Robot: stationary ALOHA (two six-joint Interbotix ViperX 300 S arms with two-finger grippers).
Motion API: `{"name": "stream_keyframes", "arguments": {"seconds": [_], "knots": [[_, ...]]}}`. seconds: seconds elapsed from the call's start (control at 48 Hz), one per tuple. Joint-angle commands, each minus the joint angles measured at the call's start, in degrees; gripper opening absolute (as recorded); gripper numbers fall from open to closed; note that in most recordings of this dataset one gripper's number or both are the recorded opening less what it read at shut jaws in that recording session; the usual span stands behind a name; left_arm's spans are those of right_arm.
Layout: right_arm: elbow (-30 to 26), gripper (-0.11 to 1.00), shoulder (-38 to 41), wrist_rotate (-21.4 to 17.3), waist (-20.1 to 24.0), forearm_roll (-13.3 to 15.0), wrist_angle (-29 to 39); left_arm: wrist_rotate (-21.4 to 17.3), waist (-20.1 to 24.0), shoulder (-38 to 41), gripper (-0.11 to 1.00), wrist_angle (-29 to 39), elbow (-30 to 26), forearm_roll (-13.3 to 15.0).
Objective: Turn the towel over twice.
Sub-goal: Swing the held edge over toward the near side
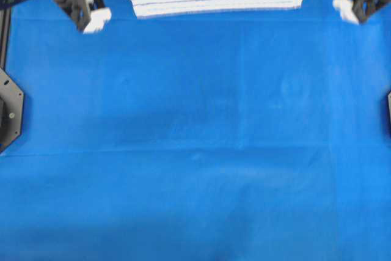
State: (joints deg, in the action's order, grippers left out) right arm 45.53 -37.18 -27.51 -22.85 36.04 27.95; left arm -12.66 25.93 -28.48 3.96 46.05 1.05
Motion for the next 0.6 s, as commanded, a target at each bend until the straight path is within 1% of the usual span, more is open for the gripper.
{"name": "stream_keyframes", "arguments": {"seconds": [0.0,0.021,0.125,0.187,0.25,0.333,0.396,0.479,0.583], "knots": [[0.35,0.04,-0.79,-0.18,3.78,-1.76,1.76,0.18,-3.52,-2.2,0.05,1.49,0.7,0.0],[0.79,0.04,-0.79,-0.18,5.27,-2.72,2.2,0.26,-4.31,-2.55,0.05,1.85,1.05,0.0],[2.46,0.04,-0.7,-0.53,9.32,-6.06,2.9,2.2,-8.17,-3.43,0.05,3.16,3.34,0.0],[3.6,0.04,-0.53,-1.14,11.34,-7.73,2.9,3.52,-10.02,-3.08,0.05,3.25,4.92,0.0],[5.19,0.04,0.09,-2.29,13.45,-9.14,2.81,3.96,-12.3,-2.37,0.05,2.81,6.86,0.09],[7.12,0.04,1.67,-4.39,15.47,-10.11,2.55,5.45,-15.91,-0.7,0.05,0.88,9.93,0.18],[8.79,0.04,3.08,-6.5,17.31,-10.55,1.85,6.86,-17.93,0.7,0.05,-1.93,11.95,0.18],[10.28,0.04,4.75,-9.05,19.6,-10.81,0.35,9.4,-20.21,3.08,0.05,-6.33,14.59,0.18],[11.87,0.04,6.68,-12.48,22.5,-10.81,-2.9,11.95,-22.24,5.45,0.05,-8.53,16.26,0.18]]}}
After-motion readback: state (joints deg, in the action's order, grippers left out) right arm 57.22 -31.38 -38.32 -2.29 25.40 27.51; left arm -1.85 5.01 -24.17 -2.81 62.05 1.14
